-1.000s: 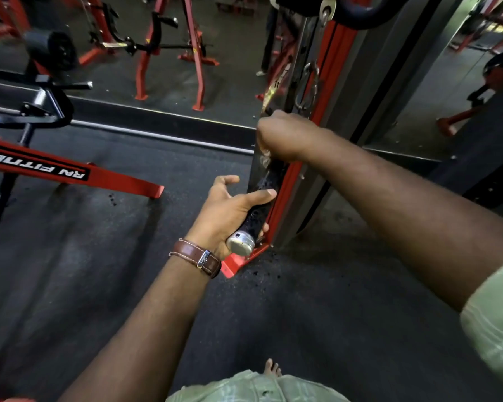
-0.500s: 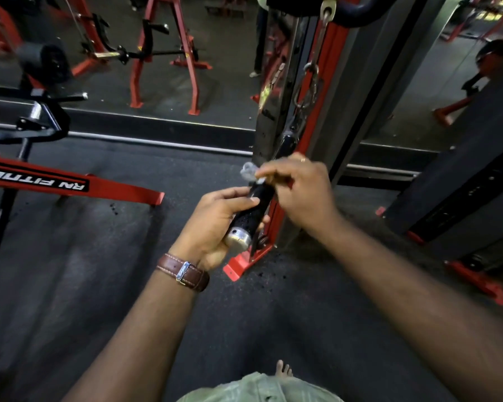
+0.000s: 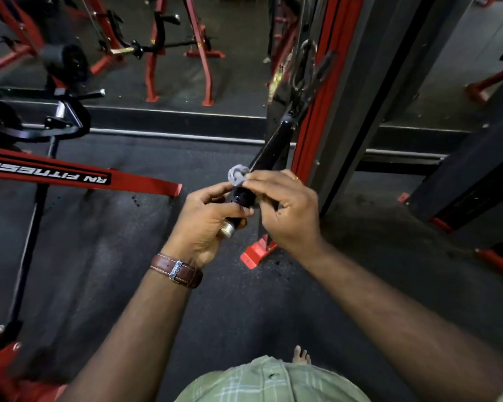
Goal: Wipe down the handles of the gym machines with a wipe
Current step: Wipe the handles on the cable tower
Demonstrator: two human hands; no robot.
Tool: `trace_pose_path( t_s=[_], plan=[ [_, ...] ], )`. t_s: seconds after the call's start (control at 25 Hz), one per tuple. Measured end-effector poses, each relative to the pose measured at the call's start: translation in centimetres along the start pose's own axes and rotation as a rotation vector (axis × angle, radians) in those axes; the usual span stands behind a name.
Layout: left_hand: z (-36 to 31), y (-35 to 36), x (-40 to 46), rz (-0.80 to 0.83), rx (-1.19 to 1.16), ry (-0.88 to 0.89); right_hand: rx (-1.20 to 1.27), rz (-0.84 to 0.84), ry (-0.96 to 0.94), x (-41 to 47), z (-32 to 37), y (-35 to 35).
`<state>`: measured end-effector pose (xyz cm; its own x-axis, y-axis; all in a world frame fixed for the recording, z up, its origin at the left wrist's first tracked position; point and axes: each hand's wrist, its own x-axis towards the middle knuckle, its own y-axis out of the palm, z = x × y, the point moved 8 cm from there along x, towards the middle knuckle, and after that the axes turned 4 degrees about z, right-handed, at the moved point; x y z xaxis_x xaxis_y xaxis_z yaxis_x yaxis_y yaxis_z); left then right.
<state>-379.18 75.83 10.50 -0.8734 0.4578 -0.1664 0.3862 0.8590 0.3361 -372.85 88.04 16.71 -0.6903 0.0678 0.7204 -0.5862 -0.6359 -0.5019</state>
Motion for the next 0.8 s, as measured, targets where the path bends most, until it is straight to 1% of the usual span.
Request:
trace_pose_path(
  t_s=[0.04, 0.12, 0.16, 0.2, 0.24, 0.32, 0.36, 0.4, 0.44, 0.48, 0.52, 0.56, 0.6, 0.68, 0.72, 0.76, 0.8],
  plan=[
    [-0.1, -0.3, 0.0, -0.016, -0.010, 0.000, -0.014, -0.016, 0.008, 0.8, -1.0, -0.1],
    [-0.3, -0.6, -0.2, -0.051, -0.004, 0.009, -0.058, -0.134, 0.122, 3.3, -4.4, -1.0],
    [-0.5, -0.6, -0.2, -0.064, 0.011, 0.019, -0.047, -0.187, 0.187, 4.1, -5.2, -1.4],
    [-0.6, -0.7, -0.2, -0.078, 0.035, 0.025, -0.017, -0.203, 0.211, 4.2, -4.9, -1.1],
    [-0.7, -0.8, -0.2, -0.093, 0.063, 0.032, 0.005, -0.173, 0.176, 3.5, -3.5, 0.0],
    [-1.2, -1.3, -0.3, -0.101, 0.109, 0.062, 0.016, -0.052, -0.016, 0.3, 0.9, 2.2],
    [-1.4, -1.5, -0.3, -0.088, 0.117, 0.073, 0.018, -0.023, -0.069, -0.3, 1.3, 2.3],
    [-1.6, -1.6, -0.2, -0.078, 0.111, 0.078, 0.009, -0.042, -0.072, 0.3, 0.4, 1.9],
    [-1.8, -1.6, -0.2, -0.074, 0.100, 0.082, -0.028, -0.103, -0.022, 1.6, -1.7, 1.3],
    [-2.0, -1.5, -0.1, -0.080, 0.093, 0.088, -0.055, -0.197, 0.067, 3.0, -3.9, 0.1],
    [-2.2, -1.4, -0.1, -0.094, 0.086, 0.094, -0.059, -0.273, 0.157, 4.0, -5.2, -0.8],
    [-2.4, -1.3, 0.0, -0.111, 0.083, 0.096, -0.034, -0.303, 0.198, 4.1, -5.2, -0.9],
    [-2.6, -1.2, 0.1, -0.130, 0.085, 0.096, -0.016, -0.279, 0.181, 3.5, -3.9, -0.2],
    [-2.9, -1.2, -0.1, -0.155, 0.097, 0.103, 0.019, -0.140, -0.013, 0.6, 0.7, 2.0],
    [-2.9, -1.2, -0.1, -0.155, 0.096, 0.106, 0.029, -0.087, -0.077, -0.1, 1.4, 2.1],
    [-2.9, -1.1, 0.0, -0.151, 0.093, 0.102, 0.012, -0.080, -0.080, 0.4, 0.6, 1.7],
    [-2.7, -1.0, 0.2, -0.148, 0.090, 0.092, -0.026, -0.124, -0.032, 1.5, -1.4, 0.9]
  ],
)
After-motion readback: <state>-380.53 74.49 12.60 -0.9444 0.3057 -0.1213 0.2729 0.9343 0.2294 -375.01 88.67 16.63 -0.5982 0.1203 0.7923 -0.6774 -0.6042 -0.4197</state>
